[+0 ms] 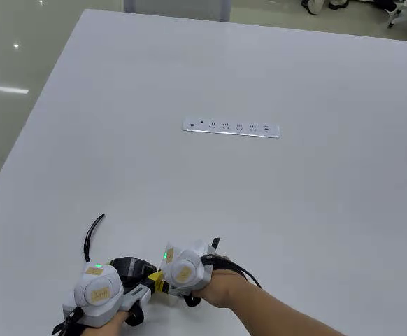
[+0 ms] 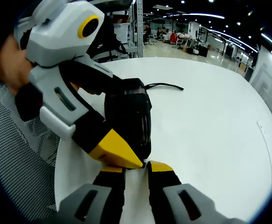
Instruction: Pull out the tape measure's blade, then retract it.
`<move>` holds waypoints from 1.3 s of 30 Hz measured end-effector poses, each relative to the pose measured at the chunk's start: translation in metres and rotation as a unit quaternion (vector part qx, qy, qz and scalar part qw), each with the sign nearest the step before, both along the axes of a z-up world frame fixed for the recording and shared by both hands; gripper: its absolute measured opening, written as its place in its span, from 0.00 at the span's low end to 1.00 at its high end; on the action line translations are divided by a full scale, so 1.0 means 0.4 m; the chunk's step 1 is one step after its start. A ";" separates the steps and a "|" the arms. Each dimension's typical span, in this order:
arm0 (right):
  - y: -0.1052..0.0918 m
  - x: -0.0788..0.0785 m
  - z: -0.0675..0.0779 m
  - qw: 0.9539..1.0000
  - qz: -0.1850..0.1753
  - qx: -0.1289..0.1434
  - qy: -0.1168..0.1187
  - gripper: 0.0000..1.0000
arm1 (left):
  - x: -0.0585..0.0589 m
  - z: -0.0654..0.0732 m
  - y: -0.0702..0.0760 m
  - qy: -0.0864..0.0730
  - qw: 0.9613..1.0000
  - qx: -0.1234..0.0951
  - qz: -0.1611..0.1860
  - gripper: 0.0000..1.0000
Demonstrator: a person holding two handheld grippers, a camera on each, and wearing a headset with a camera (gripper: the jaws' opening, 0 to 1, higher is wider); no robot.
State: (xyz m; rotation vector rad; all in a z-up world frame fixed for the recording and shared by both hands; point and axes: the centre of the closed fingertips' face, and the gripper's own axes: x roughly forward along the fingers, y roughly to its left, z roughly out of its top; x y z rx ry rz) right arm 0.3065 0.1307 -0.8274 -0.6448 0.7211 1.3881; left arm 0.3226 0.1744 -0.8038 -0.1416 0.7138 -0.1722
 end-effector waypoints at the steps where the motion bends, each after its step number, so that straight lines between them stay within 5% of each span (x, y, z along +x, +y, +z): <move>1: 0.000 0.000 -0.002 1.000 -0.004 -0.001 0.001 0.18 | -0.003 0.000 0.001 0.003 1.000 0.004 -0.004 0.67; 6: 0.004 -0.014 0.009 1.000 -0.010 0.014 0.013 0.27 | -0.022 0.008 0.005 0.018 1.000 0.007 -0.023 0.65; 8: 0.003 -0.014 0.017 1.000 -0.018 0.016 0.014 0.30 | -0.025 0.021 0.015 0.021 0.999 0.018 -0.026 0.72; 13: -0.015 -0.020 0.040 0.999 -0.032 0.028 0.023 0.41 | -0.014 0.068 0.022 -0.001 0.998 0.019 -0.056 0.98; 16: -0.025 -0.007 0.079 0.994 -0.077 0.067 0.046 0.47 | -0.014 0.085 0.033 -0.014 0.996 0.024 -0.087 1.00; 20: -0.077 0.014 0.116 0.992 -0.100 0.077 0.032 0.52 | -0.014 0.114 0.048 -0.035 0.992 0.001 -0.120 1.00; 23: -0.121 0.010 0.136 0.988 -0.121 0.080 0.045 0.53 | -0.012 0.128 0.071 -0.042 0.991 0.005 -0.130 1.00; 26: -0.169 0.011 0.162 0.985 -0.140 0.099 0.031 0.57 | -0.014 0.132 0.102 -0.035 0.991 0.017 -0.127 1.00; 31: -0.266 -0.006 0.194 0.978 -0.172 0.117 0.020 0.63 | -0.022 0.167 0.124 -0.060 0.989 0.008 -0.132 1.00; 39: -0.398 -0.025 0.227 0.969 -0.210 0.126 -0.013 0.71 | -0.059 0.190 0.114 -0.080 0.983 -0.009 -0.165 1.00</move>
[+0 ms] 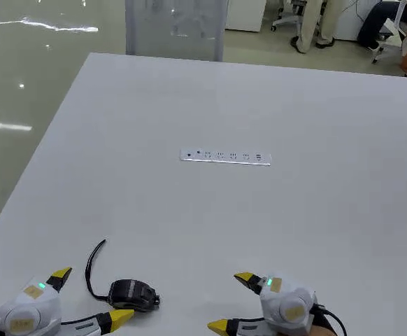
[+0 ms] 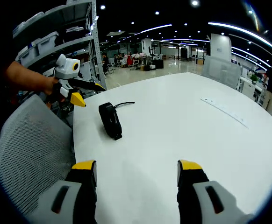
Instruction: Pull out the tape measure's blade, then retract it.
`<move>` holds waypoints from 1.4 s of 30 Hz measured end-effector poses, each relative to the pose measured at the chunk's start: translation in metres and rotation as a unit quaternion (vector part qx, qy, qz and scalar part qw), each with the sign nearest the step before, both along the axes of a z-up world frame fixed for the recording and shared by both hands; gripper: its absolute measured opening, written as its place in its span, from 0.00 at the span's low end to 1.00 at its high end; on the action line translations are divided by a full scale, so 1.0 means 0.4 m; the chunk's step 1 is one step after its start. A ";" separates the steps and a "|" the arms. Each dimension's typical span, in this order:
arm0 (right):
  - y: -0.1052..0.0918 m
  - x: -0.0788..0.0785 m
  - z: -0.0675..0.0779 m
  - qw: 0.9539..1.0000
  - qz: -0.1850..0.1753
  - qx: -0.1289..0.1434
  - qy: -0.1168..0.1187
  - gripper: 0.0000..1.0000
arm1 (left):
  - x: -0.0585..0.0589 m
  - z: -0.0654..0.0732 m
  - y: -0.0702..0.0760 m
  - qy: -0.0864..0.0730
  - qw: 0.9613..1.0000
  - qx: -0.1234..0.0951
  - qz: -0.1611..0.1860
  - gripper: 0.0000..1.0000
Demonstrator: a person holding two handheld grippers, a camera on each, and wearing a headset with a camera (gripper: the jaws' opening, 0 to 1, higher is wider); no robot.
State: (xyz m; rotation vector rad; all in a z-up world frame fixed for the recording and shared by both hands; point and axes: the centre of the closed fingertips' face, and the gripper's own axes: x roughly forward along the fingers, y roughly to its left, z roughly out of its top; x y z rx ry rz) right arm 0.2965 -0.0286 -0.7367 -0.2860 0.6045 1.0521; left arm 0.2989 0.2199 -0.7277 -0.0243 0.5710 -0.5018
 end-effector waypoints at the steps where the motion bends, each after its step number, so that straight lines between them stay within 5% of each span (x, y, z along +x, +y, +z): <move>1: -0.014 -0.003 0.003 1.000 -0.004 0.001 0.000 0.72 | -0.004 0.000 0.000 -0.002 1.000 0.001 -0.002 1.00; 6: -0.094 -0.005 0.013 0.999 -0.039 0.007 -0.013 0.80 | -0.031 0.007 0.002 -0.018 0.999 0.017 -0.022 1.00; 11: -0.181 -0.006 0.027 0.995 -0.092 0.024 -0.022 0.90 | -0.043 0.012 0.023 -0.015 1.000 0.012 -0.017 1.00; 15: -0.250 -0.011 0.016 0.993 -0.115 0.009 -0.032 0.95 | -0.058 0.010 0.023 -0.012 1.000 0.011 -0.021 1.00; 17: -0.274 -0.011 0.011 0.991 -0.133 0.002 -0.031 0.99 | -0.055 0.024 0.013 -0.037 0.999 -0.009 -0.029 1.00; 19: -0.287 -0.018 0.013 0.990 -0.138 0.001 -0.030 1.00 | -0.069 -0.004 0.030 -0.004 1.000 0.019 -0.025 1.00; 20: -0.291 -0.023 0.012 0.990 -0.138 -0.002 -0.031 1.00 | -0.067 -0.012 0.036 -0.003 0.999 0.028 -0.023 1.00; 26: -0.326 -0.051 -0.011 0.987 -0.157 -0.012 -0.008 1.00 | -0.058 -0.007 0.046 -0.021 0.999 0.023 -0.025 1.00; 42: -0.336 -0.104 -0.035 0.989 -0.148 -0.027 -0.004 1.00 | -0.065 -0.013 0.033 -0.018 0.998 0.033 -0.051 1.00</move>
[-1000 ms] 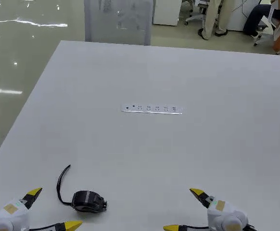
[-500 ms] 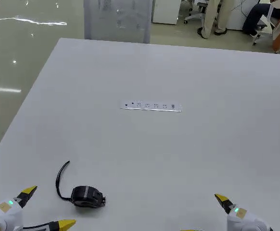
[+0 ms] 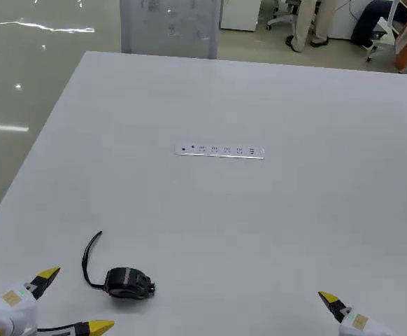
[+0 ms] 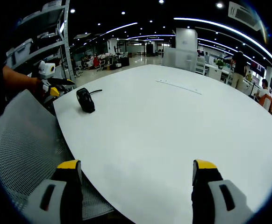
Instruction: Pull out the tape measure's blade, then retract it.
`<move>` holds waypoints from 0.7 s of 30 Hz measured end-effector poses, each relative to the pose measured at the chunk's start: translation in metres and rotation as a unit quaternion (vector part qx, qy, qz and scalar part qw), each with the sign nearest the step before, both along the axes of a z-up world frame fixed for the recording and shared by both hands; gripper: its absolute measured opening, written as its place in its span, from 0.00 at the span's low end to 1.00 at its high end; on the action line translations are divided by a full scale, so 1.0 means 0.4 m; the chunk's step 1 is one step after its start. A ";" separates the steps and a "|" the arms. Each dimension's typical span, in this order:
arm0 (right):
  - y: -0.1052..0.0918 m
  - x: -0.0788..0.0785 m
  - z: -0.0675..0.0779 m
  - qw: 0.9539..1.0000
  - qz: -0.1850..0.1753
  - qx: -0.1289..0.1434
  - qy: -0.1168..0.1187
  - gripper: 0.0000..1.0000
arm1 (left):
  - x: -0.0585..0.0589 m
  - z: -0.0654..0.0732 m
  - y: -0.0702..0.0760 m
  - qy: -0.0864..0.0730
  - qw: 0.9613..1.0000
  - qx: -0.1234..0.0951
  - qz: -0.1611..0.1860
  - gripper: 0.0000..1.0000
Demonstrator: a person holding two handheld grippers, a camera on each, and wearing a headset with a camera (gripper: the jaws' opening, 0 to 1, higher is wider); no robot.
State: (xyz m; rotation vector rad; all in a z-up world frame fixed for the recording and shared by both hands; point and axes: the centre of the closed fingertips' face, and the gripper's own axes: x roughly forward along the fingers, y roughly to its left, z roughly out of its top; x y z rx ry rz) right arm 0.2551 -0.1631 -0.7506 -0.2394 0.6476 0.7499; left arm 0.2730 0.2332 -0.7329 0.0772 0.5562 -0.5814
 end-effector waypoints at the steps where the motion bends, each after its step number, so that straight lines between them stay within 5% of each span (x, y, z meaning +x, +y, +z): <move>1: 0.002 -0.001 -0.003 1.000 0.001 0.001 0.002 1.00 | 0.002 0.000 0.003 -0.002 1.000 0.003 0.002 1.00; 21: -0.003 -0.005 -0.006 1.000 0.003 0.003 0.004 1.00 | -0.027 -0.010 -0.019 0.012 1.000 0.005 -0.011 1.00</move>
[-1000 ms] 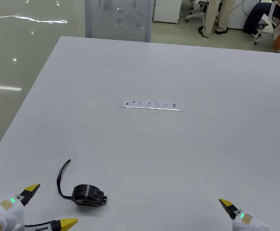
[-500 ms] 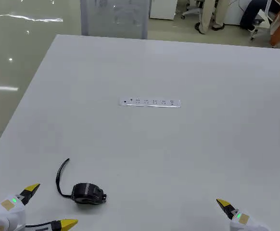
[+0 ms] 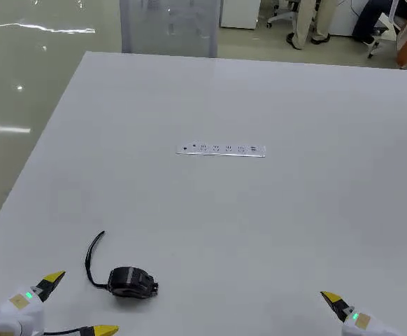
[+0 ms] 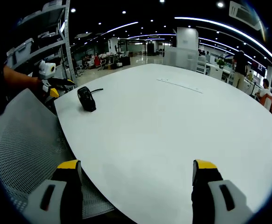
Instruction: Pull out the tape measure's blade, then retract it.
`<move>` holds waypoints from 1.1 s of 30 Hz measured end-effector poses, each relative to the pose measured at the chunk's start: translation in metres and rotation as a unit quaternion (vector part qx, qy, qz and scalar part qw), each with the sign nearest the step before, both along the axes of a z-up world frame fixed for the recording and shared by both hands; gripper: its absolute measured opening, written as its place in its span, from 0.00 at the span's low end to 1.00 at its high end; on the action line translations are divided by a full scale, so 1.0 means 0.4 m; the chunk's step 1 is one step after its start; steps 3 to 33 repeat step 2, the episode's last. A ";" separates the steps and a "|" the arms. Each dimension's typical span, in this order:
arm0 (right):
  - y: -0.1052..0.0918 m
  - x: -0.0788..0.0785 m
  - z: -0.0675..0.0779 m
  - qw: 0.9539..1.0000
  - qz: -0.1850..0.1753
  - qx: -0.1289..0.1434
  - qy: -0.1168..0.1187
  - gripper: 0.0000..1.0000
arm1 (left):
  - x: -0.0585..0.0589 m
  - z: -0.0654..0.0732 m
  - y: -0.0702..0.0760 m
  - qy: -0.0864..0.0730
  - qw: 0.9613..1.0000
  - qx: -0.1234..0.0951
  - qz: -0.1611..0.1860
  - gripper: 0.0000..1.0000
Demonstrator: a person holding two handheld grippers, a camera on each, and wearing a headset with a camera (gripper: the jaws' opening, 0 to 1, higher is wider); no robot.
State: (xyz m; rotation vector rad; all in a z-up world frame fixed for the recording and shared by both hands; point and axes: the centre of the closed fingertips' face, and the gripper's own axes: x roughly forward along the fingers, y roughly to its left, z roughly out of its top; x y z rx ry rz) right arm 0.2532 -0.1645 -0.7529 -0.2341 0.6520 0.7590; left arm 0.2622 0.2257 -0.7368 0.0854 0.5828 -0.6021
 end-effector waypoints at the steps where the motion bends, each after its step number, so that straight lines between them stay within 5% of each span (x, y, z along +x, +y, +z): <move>1: 0.001 0.001 0.003 1.000 0.001 -0.001 -0.001 1.00 | 0.000 0.000 0.001 0.000 1.000 -0.001 0.001 1.00; 33: 0.002 0.004 0.006 1.000 0.001 -0.002 -0.002 1.00 | -0.001 0.000 0.001 0.001 1.000 -0.002 0.003 1.00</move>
